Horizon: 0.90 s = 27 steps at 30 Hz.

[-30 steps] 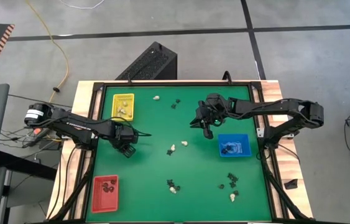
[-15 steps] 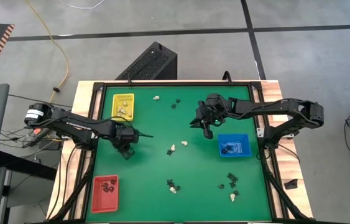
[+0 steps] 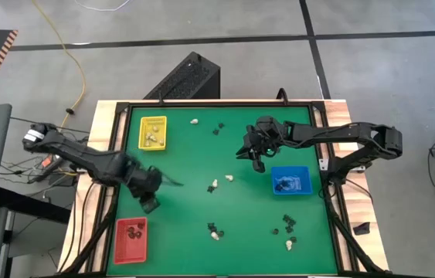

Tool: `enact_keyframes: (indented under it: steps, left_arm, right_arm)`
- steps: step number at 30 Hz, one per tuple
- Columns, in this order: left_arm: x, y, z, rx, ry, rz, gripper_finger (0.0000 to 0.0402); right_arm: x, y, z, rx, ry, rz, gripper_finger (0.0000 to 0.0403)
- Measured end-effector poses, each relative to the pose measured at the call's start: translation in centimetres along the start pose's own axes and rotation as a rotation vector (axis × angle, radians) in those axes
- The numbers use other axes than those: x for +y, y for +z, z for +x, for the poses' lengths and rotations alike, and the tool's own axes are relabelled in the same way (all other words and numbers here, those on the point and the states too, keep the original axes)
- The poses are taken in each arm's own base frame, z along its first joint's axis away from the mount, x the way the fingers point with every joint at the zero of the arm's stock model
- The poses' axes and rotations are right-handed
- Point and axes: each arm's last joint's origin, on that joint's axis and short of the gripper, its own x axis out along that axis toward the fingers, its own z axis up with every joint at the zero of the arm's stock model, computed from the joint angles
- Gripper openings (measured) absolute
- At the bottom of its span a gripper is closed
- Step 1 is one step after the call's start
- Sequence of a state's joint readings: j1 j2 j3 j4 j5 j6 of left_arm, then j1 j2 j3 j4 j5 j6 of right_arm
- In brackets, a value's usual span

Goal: Sort Halloween decoration
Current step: Put the black skull toy into the red bin, then put the black spider toy into the blue bin

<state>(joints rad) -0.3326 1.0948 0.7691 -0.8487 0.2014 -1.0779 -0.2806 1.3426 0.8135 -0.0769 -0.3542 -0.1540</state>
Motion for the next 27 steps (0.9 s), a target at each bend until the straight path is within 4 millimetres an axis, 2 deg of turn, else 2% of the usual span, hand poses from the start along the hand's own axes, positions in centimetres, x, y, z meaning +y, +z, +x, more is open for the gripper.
enact_keyframes:
  steps: [7, 12, 15, 19, 24, 27]
  left_arm:
    - [-3.2, -7.3, 1.0, 0.145, -0.072, -0.115, 0.0083]
    - [-3.8, -10.6, 2.2, 0.121, -0.033, -0.139, 0.0083]
    - [-3.7, -11.4, 3.0, 0.104, 0.014, -0.114, 0.0091]
    - [-3.7, -11.6, 3.4, 0.115, 0.032, -0.077, 0.0123]
    - [-3.6, -11.4, 3.2, 0.174, 0.033, -0.021, 0.0167]
    - [-3.8, -10.7, 2.6, 0.176, -0.007, 0.087, 0.0184]
  right_arm:
    - [0.1, 0.0, 0.0, 0.002, 0.008, 0.023, 0.0098]
    - [0.6, 1.0, 0.1, -0.049, 0.019, -0.006, 0.0098]
    - [1.2, 2.2, 0.1, -0.093, 0.035, -0.024, 0.0098]
    - [2.3, 3.1, 0.1, -0.117, 0.064, -0.038, 0.0098]
    - [3.7, 3.2, 0.4, -0.108, 0.108, -0.058, 0.0098]
    - [4.4, 3.2, 0.4, -0.09, 0.131, -0.008, 0.0098]
